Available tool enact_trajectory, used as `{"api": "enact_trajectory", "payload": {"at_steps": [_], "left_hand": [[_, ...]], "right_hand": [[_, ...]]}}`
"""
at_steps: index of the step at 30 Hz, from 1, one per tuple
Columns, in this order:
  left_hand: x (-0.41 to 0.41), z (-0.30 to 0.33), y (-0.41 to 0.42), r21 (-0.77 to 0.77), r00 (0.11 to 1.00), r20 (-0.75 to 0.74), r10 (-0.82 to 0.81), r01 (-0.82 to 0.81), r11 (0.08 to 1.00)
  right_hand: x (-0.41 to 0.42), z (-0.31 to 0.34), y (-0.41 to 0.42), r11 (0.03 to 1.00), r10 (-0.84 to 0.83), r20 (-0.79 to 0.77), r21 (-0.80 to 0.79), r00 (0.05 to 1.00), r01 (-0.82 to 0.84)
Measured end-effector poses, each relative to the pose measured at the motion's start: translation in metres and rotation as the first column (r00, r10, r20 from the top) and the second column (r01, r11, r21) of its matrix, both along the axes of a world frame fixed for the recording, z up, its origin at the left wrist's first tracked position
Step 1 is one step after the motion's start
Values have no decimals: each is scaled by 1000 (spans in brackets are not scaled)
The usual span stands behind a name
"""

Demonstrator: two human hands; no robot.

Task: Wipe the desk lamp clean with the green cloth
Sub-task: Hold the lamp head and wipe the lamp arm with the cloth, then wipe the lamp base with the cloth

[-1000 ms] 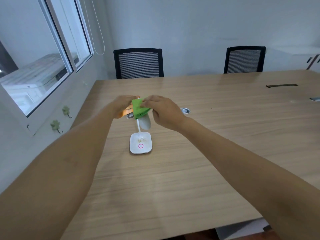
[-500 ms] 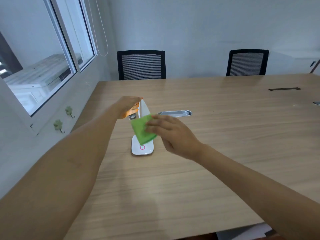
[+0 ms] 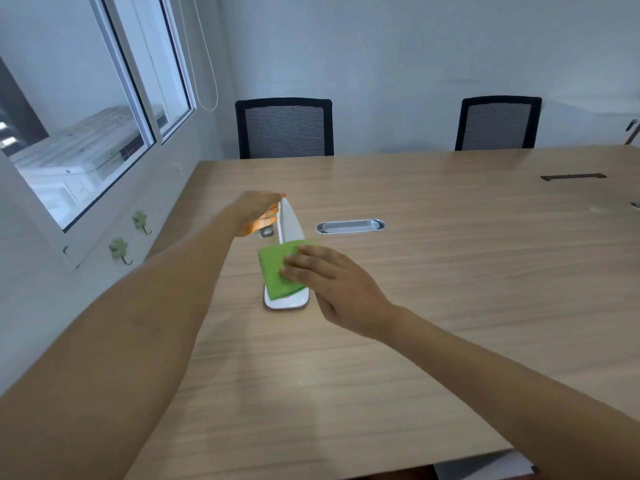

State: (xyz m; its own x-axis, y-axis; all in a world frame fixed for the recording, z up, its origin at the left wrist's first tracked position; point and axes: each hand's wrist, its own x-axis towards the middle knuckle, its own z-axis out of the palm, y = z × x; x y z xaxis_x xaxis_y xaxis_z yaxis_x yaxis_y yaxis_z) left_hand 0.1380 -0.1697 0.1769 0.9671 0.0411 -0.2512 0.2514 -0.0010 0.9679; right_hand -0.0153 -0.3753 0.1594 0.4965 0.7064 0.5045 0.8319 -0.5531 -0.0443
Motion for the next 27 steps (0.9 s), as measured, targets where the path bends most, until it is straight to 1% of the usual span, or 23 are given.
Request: {"api": "enact_trajectory", "payload": {"at_steps": [2, 4, 6, 9, 13, 18, 20, 22, 25, 26, 27], "left_hand": [[-1, 1, 0, -15, 1000, -7, 1, -1, 1000], [0, 1, 0, -12, 1000, 8, 12, -12, 1000], [0, 2, -1, 0, 1000, 13, 5, -5, 1000], [-1, 3, -2, 0, 1000, 4, -15, 15, 1000], [3, 0, 0, 5, 1000, 16, -11, 11, 1000], [-1, 4, 1, 2, 999, 6, -35, 35, 999], [-1, 4, 2, 8, 999, 13, -35, 35, 999], [-2, 4, 1, 18, 999, 20, -30, 29, 999], [-5, -4, 5, 47, 999, 17, -36, 35, 998], [-8, -11, 9, 91, 999, 18, -44, 42, 995], [-10, -20, 12, 193, 997, 37, -61, 53, 980]], "right_hand": [[-5, -1, -3, 999, 32, 60, 0, 998, -32], [2, 4, -4, 999, -4, 76, 53, 997, 0], [18, 11, -3, 987, -79, 35, 140, 996, 73], [34, 15, 0, 979, -134, -39, 152, 990, 138], [25, 3, 2, 990, -74, -53, 113, 996, 79], [-8, -29, -5, 988, 25, 95, 150, 995, -39], [-20, -48, -6, 986, 81, 148, 133, 986, -101], [-26, -67, -7, 988, 121, 169, 72, 978, -135], [-15, -88, -6, 995, 102, 114, -25, 988, -100], [-9, -93, -5, 996, 78, 74, -41, 994, -76], [-2, -98, -5, 998, 48, 36, -49, 998, -46]]}}
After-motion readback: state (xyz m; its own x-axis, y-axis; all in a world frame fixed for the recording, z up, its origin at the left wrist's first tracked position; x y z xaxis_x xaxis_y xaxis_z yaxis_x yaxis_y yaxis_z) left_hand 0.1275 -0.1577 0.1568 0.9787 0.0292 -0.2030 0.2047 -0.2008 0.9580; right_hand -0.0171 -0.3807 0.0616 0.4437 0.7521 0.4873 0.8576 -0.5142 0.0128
